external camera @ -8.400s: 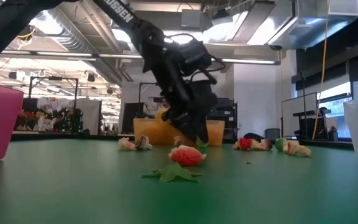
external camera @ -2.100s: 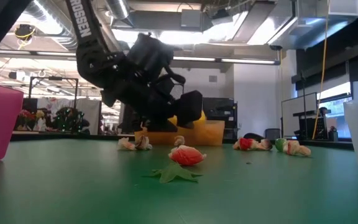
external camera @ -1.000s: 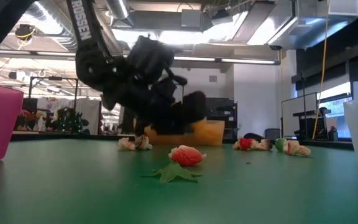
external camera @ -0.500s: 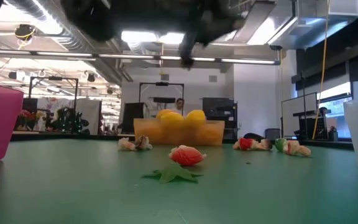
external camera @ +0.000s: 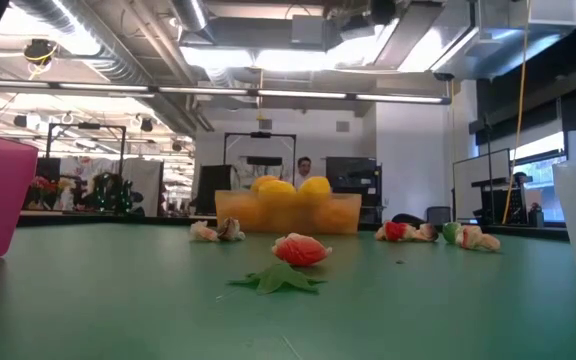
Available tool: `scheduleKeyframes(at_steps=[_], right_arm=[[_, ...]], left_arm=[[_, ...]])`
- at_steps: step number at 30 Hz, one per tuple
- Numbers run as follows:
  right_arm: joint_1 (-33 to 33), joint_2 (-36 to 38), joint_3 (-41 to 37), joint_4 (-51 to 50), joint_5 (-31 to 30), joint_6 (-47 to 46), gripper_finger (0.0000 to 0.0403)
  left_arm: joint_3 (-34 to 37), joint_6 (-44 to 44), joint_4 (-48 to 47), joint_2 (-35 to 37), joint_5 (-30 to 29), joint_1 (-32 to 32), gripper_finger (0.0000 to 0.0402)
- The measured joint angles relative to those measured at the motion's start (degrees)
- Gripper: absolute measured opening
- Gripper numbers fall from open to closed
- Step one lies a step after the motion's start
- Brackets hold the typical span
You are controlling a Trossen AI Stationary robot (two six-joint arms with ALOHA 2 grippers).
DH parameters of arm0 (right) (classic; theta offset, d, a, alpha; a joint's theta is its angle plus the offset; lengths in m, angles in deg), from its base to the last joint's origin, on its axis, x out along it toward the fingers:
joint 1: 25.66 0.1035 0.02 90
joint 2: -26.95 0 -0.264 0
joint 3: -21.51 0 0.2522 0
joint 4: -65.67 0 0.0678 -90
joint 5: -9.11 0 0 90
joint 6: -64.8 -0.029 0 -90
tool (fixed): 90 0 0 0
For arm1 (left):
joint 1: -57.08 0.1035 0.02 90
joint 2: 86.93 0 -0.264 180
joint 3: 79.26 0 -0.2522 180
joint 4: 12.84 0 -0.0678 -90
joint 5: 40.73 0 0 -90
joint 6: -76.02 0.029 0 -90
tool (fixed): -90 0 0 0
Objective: Sort produce into baskets
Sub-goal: Put the red mushroom into the transparent bin
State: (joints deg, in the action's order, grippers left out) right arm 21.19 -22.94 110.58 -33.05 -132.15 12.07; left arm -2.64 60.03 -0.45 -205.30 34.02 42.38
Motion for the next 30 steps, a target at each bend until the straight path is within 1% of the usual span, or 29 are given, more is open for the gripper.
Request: scheduleKeyframes(at_steps=[3,7,13,15,17,20,22,23,26,30], right_arm=[[0.0,-0.2,0.0,0.0,0.3,0.0,0.0374],[0.0,-0.5,0.0,0.3,0.8,0.0,0.0374],[0.0,-1.1,0.0,0.9,0.8,0.0,0.0374],[0.0,-1.2,0.0,1.0,0.8,0.0,0.0374],[0.0,-1.4,0.0,1.1,0.8,0.0,0.0374],[0.0,-1.7,0.0,1.1,1.2,0.0,0.0374],[0.0,-1.9,0.0,1.1,1.5,0.0,0.0374],[0.0,-2.0,0.0,1.1,1.6,0.0,0.0374],[0.0,-2.2,0.0,1.0,2.0,0.0,0.0374],[0.0,-2.2,0.0,1.0,2.9,0.0,0.0374]], left_arm=[[-1.6,-2.0,0.4,-3.2,1.3,-0.3,0.0060],[-5.2,-4.9,0.8,-7.9,4.8,-1.0,0.0060],[-13.6,-4.7,0.6,-15.6,7.0,-1.9,0.0060],[-16.2,-4.4,0.3,-17.5,8.7,-1.9,0.0060],[-18.4,-3.7,-0.3,-19.4,9.2,-1.9,0.0061],[-19.5,-3.6,-2.0,-21.2,9.1,-2.2,0.0061],[-19.5,-4.4,-5.0,-21.3,9.3,-2.2,0.0061],[-19.6,-5.1,-6.4,-21.3,10.4,-2.2,0.0062],[-19.6,-6.2,-8.1,-21.2,16.8,-2.1,0.0080],[-19.6,-6.7,-7.2,-21.2,17.8,-2.2,0.0124]])
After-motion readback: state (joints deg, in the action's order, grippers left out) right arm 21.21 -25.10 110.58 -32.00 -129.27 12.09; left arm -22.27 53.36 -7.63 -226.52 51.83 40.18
